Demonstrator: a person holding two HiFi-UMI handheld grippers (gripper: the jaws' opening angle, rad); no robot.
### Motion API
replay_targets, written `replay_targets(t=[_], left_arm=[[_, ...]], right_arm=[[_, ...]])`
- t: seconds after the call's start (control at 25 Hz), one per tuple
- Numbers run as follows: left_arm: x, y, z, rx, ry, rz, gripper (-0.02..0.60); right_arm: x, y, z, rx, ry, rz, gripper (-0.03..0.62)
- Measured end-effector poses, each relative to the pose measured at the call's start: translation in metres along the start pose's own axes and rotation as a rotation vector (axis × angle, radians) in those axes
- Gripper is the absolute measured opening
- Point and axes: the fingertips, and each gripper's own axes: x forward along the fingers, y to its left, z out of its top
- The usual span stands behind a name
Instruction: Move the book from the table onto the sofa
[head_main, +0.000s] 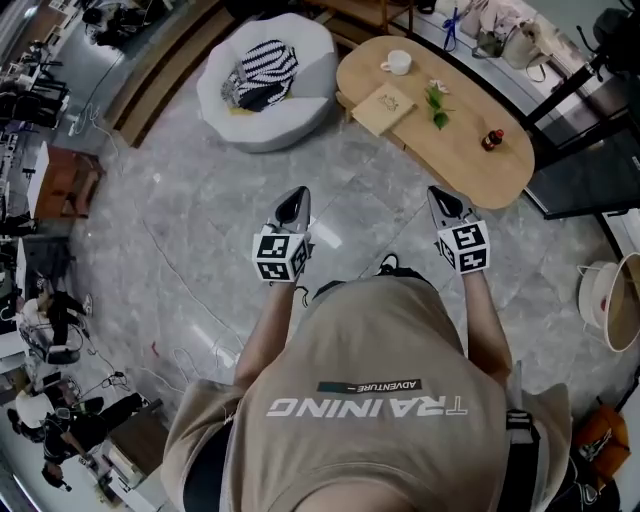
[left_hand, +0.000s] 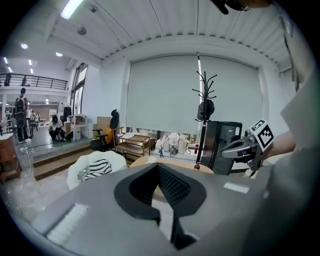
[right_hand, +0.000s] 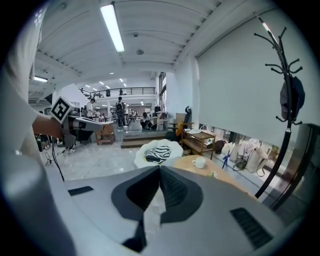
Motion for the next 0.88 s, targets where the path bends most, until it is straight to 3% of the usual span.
replay_targets(t=[0.16,0.44,0.6,0.88], left_arm=[[0.035,-0.012,0.026,0.037,-0.033,-0.028,-0.002],[0.073,-0.034,0.021,0.0,-0.009,-0.083,-0.002],[0.092,-0.015,0.023,-0.016,-0.012,-0.09,-0.002],[0.148,0.047,0.033,-0.025,-0.026,-0.139,-0.002]], right_arm=[[0.018,-0.031,-0.002,0.024,-0.015,-0.001,0.005],[0.037,-0.061,-0.023,0.089,0.02,0.005,0.005],[0.06,-0.068,-0.026,0.085,0.057,0.001,0.005],[0.114,-0.085,-0.005,0.16,0.073,-0.08,0.005]])
